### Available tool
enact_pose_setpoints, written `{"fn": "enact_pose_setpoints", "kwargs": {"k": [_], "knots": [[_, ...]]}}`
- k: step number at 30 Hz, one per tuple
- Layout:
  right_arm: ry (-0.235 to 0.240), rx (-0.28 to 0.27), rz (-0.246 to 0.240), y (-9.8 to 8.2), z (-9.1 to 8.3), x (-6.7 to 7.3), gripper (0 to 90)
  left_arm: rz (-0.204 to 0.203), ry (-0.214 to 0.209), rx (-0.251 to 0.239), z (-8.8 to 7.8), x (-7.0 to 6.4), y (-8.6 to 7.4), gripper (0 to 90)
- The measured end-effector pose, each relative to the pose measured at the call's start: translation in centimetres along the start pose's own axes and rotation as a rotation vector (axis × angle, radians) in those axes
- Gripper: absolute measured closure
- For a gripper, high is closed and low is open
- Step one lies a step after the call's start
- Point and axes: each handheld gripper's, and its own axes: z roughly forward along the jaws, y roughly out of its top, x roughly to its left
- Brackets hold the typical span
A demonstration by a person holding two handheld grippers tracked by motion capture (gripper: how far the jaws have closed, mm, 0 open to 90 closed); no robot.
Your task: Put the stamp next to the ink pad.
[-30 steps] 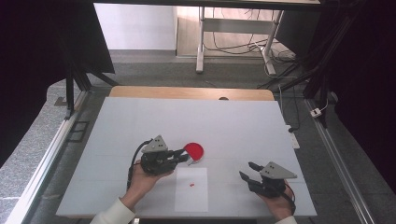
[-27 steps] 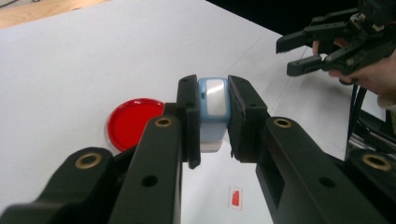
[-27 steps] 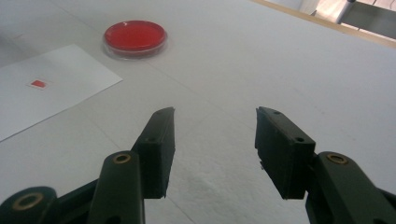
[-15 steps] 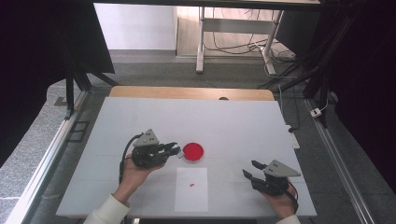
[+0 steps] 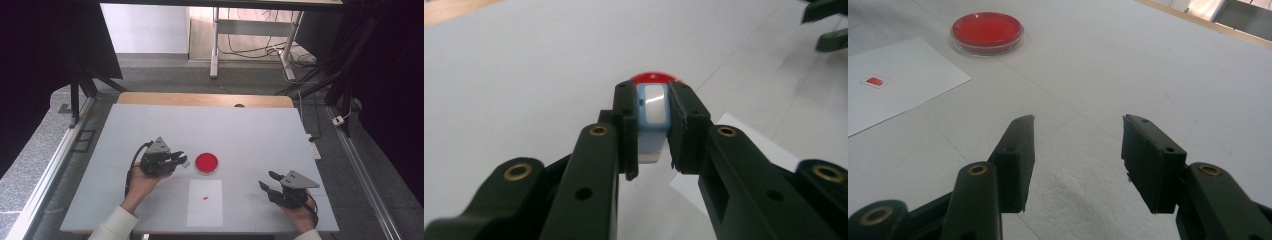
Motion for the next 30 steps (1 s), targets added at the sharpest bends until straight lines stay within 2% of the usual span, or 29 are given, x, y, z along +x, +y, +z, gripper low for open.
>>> {"fn": "enact_pose_setpoints", "kwargs": {"k": [2, 10, 15, 17, 30], "knots": [[0.001, -0.006, 0.002, 0.0, 0.0, 0.0, 46.7, 0.008, 0.018, 0.022, 0.4, 0.2, -0.1, 75.1], [-0.009, 0.013, 0.004, -0.1, 0.2, -0.1, 46.5, -0.013, 0.035, 0.063, 2.1, 1.0, -0.2, 75.1], [-0.011, 0.013, 0.005, -0.1, 0.1, -0.1, 46.3, 0.006, 0.063, 0.093, 3.1, 1.1, -0.3, 75.1], [-0.011, 0.014, 0.004, -0.1, 0.2, -0.1, 46.3, 0.001, 0.071, 0.098, 3.4, 1.1, -0.5, 75.1], [-0.008, 0.018, 0.003, -0.2, 0.3, -0.1, 46.0, 0.01, 0.063, 0.111, 4.0, 1.0, -0.8, 74.6]]}}
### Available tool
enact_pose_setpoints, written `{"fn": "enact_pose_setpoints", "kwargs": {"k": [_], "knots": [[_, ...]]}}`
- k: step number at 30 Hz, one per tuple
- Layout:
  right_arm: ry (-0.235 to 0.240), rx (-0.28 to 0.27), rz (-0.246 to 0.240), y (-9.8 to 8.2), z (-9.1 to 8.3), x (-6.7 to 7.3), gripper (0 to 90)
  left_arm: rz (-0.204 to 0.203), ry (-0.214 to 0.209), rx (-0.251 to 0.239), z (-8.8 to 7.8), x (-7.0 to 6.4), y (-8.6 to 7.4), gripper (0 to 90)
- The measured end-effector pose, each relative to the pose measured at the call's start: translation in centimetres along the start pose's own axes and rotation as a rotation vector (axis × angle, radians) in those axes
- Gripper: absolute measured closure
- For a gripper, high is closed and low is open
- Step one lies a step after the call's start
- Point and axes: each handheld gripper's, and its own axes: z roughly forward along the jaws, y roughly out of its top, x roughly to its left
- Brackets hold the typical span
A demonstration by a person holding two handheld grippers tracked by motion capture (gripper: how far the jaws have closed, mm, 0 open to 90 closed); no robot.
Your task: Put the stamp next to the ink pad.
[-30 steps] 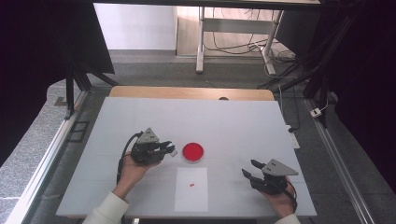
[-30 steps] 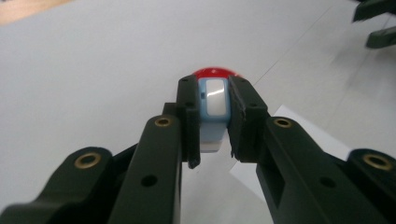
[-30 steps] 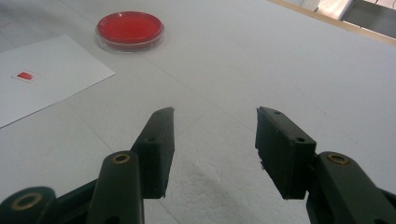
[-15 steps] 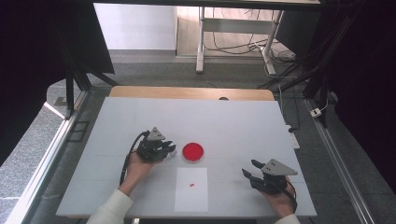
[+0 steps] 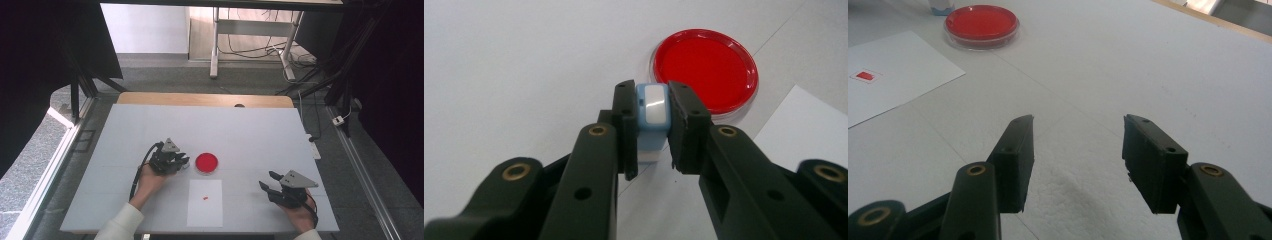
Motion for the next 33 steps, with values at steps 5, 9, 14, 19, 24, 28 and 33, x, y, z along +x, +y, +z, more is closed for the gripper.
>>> {"fn": "enact_pose_setpoints", "kwargs": {"k": [5, 9, 14, 19, 24, 28, 33], "knots": [[-0.005, -0.001, 0.001, 0.0, 0.0, 0.0, 45.9, -0.005, 0.002, -0.016, 0.0, -0.1, 0.0, 63.0], [-0.001, -0.006, 0.004, 0.0, -0.1, -0.1, 45.8, -0.035, 0.009, -0.048, -0.4, 0.0, 0.1, 44.2], [0.004, -0.006, 0.001, 0.0, -0.1, -0.1, 45.6, -0.054, -0.007, -0.092, -1.5, 0.1, 0.1, 34.6], [0.015, -0.006, -0.008, 0.0, 0.0, -0.1, 45.0, -0.037, -0.038, -0.094, -2.9, -0.6, -0.2, 30.6], [0.034, -0.027, -0.01, 0.0, 0.0, -0.1, 43.9, -0.021, -0.039, -0.122, -4.5, -1.5, -0.8, 30.6], [0.047, -0.039, -0.019, 0.0, -0.3, -0.2, 43.5, -0.008, -0.038, -0.139, -5.4, -2.1, -1.2, 31.4], [0.049, -0.045, -0.018, 0.0, -0.5, -0.5, 43.1, 0.015, -0.033, -0.138, -6.5, -2.8, -2.6, 31.1]]}}
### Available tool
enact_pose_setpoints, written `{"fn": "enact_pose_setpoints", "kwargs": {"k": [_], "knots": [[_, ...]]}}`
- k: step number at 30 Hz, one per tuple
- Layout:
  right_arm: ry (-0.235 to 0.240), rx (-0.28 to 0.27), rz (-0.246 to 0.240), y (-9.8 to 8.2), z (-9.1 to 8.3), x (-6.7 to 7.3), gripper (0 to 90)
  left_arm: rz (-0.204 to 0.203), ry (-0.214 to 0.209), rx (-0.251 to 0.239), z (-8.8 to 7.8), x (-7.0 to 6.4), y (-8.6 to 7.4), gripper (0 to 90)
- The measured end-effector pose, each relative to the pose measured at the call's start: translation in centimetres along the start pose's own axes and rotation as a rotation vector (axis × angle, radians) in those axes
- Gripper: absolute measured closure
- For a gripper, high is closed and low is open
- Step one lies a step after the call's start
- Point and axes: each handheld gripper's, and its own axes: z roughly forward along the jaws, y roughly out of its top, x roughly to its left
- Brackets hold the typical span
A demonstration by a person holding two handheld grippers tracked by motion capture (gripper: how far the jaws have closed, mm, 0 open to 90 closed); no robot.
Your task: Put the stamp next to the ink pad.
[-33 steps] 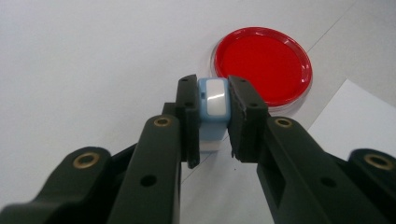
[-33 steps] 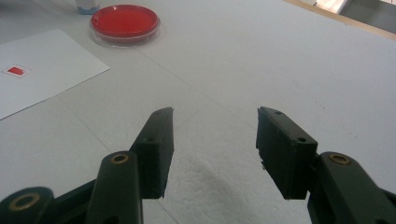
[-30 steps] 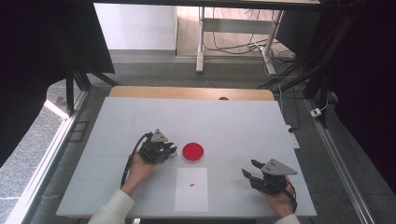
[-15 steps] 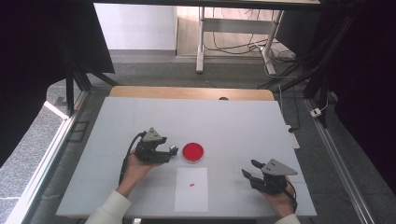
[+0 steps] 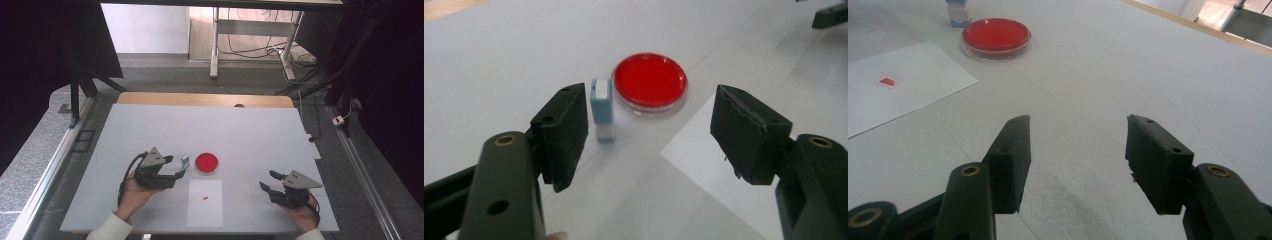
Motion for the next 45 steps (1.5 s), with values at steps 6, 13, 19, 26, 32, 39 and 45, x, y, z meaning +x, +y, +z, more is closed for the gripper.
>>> {"fn": "enact_pose_setpoints", "kwargs": {"k": [6, 13, 19, 26, 32, 39, 45], "knots": [[0.006, 0.0, -0.006, -0.1, -0.1, -0.2, 42.6, 0.0, 0.008, -0.019, -1.8, -0.4, -1.4, 31.2], [0.017, 0.009, -0.014, -0.4, -0.4, -0.5, 42.4, -0.005, 0.014, -0.014, -3.6, -0.8, -4.2, 31.3], [0.027, 0.025, -0.019, -0.8, -0.4, -0.8, 42.4, -0.022, 0.024, -0.002, -4.5, -0.7, -6.1, 31.4], [0.01, 0.043, -0.033, -1.1, -0.3, -0.8, 42.8, -0.028, 0.026, 0.006, -4.5, 0.0, -6.8, 31.4], [0.006, 0.036, -0.032, -1.1, -0.4, -0.9, 42.8, -0.041, 0.031, -0.001, -4.5, 0.5, -6.9, 31.4], [0.01, 0.041, -0.032, -1.1, -0.4, -0.9, 42.8, -0.04, 0.031, 0.001, -4.4, 0.5, -6.9, 31.6], [0.01, 0.04, -0.036, -1.1, -0.4, -0.9, 42.8, -0.039, 0.03, 0.007, -4.4, 0.5, -6.9, 31.5]]}}
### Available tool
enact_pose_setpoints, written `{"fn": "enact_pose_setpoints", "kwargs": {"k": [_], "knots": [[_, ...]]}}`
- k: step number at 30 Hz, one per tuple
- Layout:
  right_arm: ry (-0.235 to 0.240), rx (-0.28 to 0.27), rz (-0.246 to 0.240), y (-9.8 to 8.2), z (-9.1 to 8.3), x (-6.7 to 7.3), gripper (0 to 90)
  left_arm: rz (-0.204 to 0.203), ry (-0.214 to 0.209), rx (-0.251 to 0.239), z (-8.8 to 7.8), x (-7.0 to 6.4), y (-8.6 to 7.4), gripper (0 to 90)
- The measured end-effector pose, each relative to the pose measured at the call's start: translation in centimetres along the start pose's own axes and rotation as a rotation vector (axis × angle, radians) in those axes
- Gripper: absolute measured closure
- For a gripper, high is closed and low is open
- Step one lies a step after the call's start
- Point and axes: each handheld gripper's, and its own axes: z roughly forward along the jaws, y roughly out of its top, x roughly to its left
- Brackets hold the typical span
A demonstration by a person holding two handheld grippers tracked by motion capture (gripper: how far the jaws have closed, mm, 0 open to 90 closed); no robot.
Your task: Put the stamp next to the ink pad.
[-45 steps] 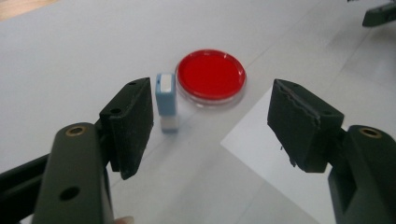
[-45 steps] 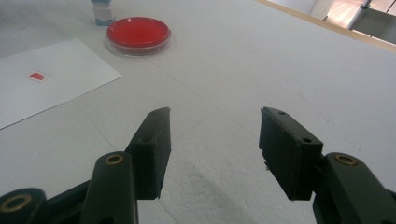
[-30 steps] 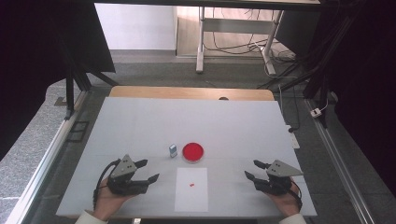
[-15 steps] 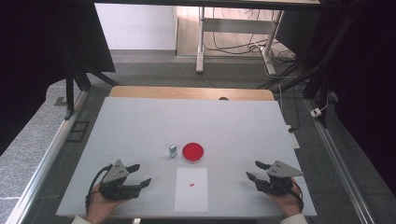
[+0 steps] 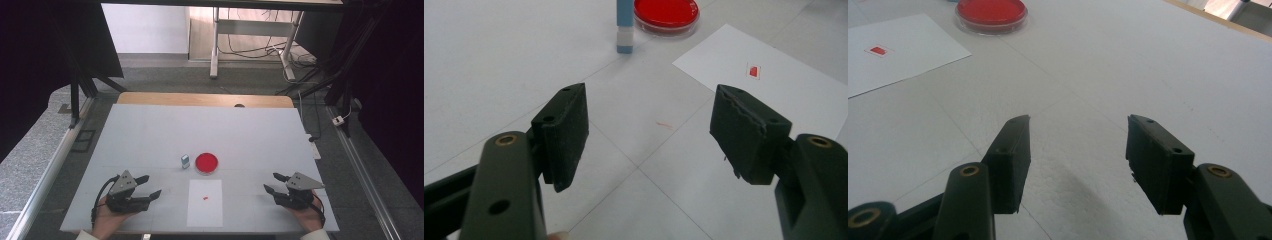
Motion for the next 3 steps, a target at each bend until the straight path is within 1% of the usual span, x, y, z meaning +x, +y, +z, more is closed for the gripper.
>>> {"fn": "enact_pose_setpoints", "kwargs": {"k": [3], "knots": [[0.0, -0.002, 0.002, 0.0, -0.01, -0.01, 42.7, -0.005, 0.0, 0.001, 0.03, 0.07, -0.02, 31.3]]}}
